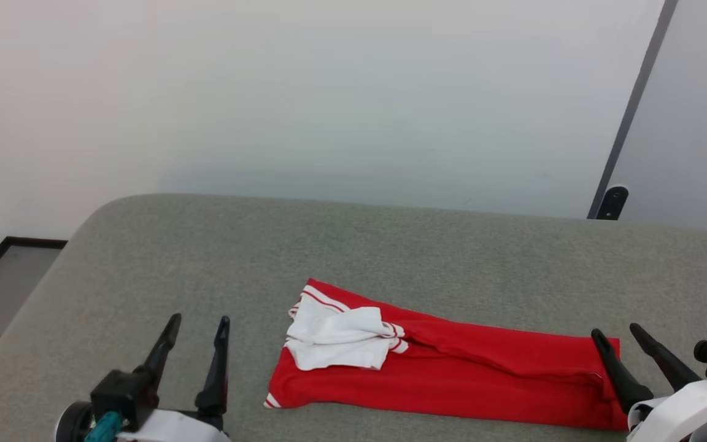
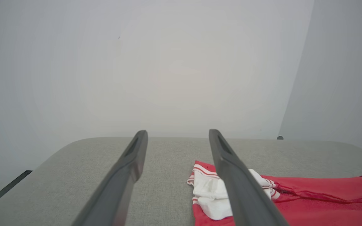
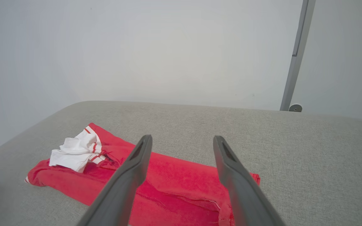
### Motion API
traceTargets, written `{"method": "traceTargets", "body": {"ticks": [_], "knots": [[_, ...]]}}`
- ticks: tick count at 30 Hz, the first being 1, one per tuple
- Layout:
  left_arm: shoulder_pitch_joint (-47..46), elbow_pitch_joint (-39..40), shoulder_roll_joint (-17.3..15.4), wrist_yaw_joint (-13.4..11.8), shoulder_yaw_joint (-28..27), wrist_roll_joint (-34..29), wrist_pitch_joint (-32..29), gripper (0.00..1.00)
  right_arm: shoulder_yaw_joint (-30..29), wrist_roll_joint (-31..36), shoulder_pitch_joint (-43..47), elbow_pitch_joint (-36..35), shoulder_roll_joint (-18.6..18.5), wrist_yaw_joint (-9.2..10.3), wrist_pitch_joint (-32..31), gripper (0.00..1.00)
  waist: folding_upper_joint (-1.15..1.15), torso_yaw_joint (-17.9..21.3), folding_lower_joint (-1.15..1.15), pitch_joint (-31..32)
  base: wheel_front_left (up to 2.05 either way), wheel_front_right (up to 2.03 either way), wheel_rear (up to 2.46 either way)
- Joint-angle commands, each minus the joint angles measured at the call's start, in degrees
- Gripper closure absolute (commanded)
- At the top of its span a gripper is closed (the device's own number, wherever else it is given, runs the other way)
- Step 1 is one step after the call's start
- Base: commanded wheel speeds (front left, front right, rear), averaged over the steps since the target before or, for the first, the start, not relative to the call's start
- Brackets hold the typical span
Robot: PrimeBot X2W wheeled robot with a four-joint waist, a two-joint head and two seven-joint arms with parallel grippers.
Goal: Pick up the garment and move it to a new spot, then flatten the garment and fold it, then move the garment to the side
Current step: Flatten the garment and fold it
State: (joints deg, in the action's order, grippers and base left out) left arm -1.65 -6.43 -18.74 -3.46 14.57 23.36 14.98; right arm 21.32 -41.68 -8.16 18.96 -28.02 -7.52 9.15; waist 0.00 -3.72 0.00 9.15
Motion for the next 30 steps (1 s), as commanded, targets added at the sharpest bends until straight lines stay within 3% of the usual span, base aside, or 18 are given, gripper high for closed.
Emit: {"method": "traceTargets", "body": {"ticks": [1,10,18,22,30], "knots": [[0.86,0.06,0.65,0.66,-0.72,-0.83,0.21,0.0,-0.01,0.36,0.6,-0.06,0.17,0.08,0.13,0.0,0.0,0.41,0.0,-0.02,0.0,0.0,0.0],[1.99,-0.7,5.64,6.33,-6.93,-6.24,0.2,0.0,-0.37,1.5,-0.59,0.76,-0.2,0.08,-1.29,0.0,0.0,4.89,0.0,-1.34,0.0,0.0,0.0],[0.52,-2.26,9.0,9.0,-10.29,-8.62,0.2,0.0,-1.51,1.83,-0.83,0.96,-0.27,0.07,-3.18,0.0,0.0,8.44,0.0,-3.25,0.0,0.0,0.0],[-0.35,-2.8,8.56,9.57,-12.97,-9.26,0.2,0.0,-1.43,1.66,-2.51,1.34,-0.44,0.07,-5.87,0.0,0.0,8.33,0.0,-4.05,0.0,0.0,0.0],[-1.64,-2.62,7.34,10.36,-16.24,-9.55,0.21,0.0,-1.77,0.69,-7.52,6.54,-1.22,0.08,-18.04,0.0,0.0,6.53,0.0,-6.15,0.0,0.0,0.0]]}}
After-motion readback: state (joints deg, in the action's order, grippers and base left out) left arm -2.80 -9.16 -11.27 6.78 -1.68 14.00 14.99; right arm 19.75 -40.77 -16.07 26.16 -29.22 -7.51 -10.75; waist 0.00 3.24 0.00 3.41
